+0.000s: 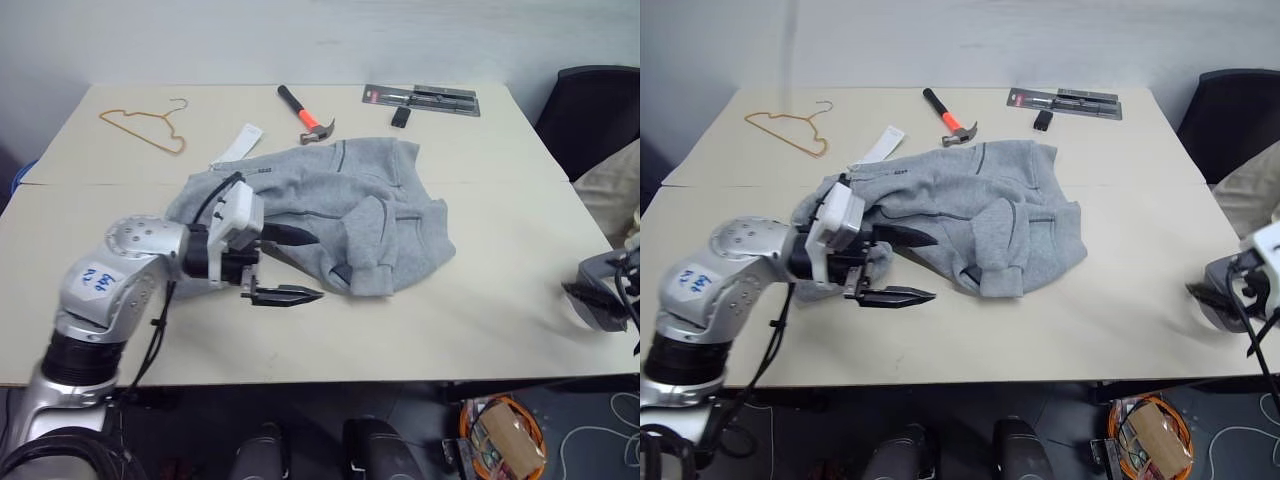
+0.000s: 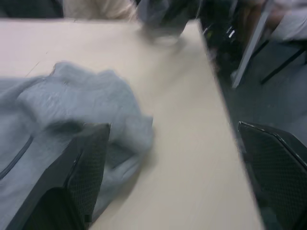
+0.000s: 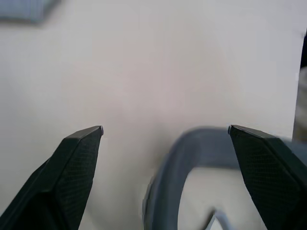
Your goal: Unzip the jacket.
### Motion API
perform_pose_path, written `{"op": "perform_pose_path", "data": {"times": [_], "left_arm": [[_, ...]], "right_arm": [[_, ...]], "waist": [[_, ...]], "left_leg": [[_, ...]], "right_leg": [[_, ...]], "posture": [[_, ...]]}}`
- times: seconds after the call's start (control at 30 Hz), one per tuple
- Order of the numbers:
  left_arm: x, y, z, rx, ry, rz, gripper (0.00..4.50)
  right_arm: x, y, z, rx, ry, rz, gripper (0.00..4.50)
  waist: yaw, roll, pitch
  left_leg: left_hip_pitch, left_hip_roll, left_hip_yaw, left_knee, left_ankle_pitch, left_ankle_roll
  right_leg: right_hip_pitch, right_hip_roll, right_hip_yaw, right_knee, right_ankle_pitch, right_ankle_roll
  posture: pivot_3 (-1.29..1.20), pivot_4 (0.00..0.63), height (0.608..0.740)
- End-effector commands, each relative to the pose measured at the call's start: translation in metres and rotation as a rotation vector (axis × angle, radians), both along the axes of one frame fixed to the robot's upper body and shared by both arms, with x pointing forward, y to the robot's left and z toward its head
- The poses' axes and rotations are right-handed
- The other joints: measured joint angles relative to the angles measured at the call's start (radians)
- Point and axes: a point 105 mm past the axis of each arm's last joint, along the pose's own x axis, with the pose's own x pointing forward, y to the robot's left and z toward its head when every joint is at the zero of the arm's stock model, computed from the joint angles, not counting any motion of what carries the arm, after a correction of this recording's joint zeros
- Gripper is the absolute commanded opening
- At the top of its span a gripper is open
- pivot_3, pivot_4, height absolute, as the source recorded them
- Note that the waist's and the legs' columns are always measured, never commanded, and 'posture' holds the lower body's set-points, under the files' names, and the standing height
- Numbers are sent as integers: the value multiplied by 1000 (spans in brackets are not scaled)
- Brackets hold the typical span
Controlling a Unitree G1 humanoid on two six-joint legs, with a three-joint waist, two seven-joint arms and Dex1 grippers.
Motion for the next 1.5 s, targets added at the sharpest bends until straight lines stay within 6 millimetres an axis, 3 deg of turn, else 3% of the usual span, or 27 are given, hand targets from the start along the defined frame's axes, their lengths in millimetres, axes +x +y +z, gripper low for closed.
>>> {"op": "perform_pose_path", "data": {"times": [0.03,0.17,0.33,0.67,0.83,0.93,1.07,1.3,1.37,1.43,1.5], "left_arm": [[20,55,-1,238,-157,230,4500],[2,76,-10,333,-133,277,4500],[-12,84,-34,460,-125,286,4500],[20,83,-61,570,-230,370,4500],[31,86,-74,608,-240,397,4500],[35,88,-76,599,-238,409,3931],[39,95,-77,623,-248,420,2843],[35,111,-75,661,-249,422,673],[31,149,-72,789,-250,458,128],[27,193,-64,951,-267,486,53],[26,220,-54,1036,-279,506,53]], "right_arm": [[-3,36,36,-87,-60,182,4444],[-4,84,22,-235,-12,441,4444],[10,101,-19,-623,-6,643,4444],[59,140,-68,-660,-97,782,4444],[86,159,-76,-610,-160,768,4285],[90,163,-80,-597,-154,790,3572],[90,165,-82,-586,-151,805,2382],[81,154,-85,-596,-104,826,40],[70,142,-85,-574,-38,842,0],[61,131,-85,-553,9,843,0],[55,121,-83,-567,29,837,0]], "waist": [[-8,0,0],[-11,0,0],[-2,0,0],[-11,0,1],[-22,-2,0],[-24,-2,-1],[-25,-2,-1],[-23,-2,-1],[-23,-2,-1],[-22,-2,-1],[-21,-2,0]], "left_leg": [[0,0,0,-1,0,0],[0,1,0,-2,-1,0],[-1,-1,0,-1,-2,1],[-2,0,3,0,-2,1],[0,1,5,1,-1,1],[2,1,5,1,-1,1],[2,1,4,1,-1,1],[1,1,4,1,-1,1],[1,1,4,1,-1,1],[1,1,4,0,-2,0],[2,2,3,-1,-2,0]], "right_leg": [[0,0,0,0,0,0],[0,0,-1,-1,-1,-1],[-1,-3,-1,-2,-1,0],[-3,-1,0,1,-1,0],[-3,0,2,3,-1,0],[-1,-1,2,4,-1,-1],[-1,-1,2,4,-1,-1],[-2,-2,2,4,-1,-1],[-2,-2,2,4,-1,-1],[-2,-2,1,4,-2,-2],[-3,-2,0,3,-2,-3]], "posture": [[0,150,740],[0,150,740],[0,150,740],[0,150,740],[0,150,740],[0,150,740],[0,150,740],[0,150,740],[0,150,740],[0,150,740],[0,150,740]]}}
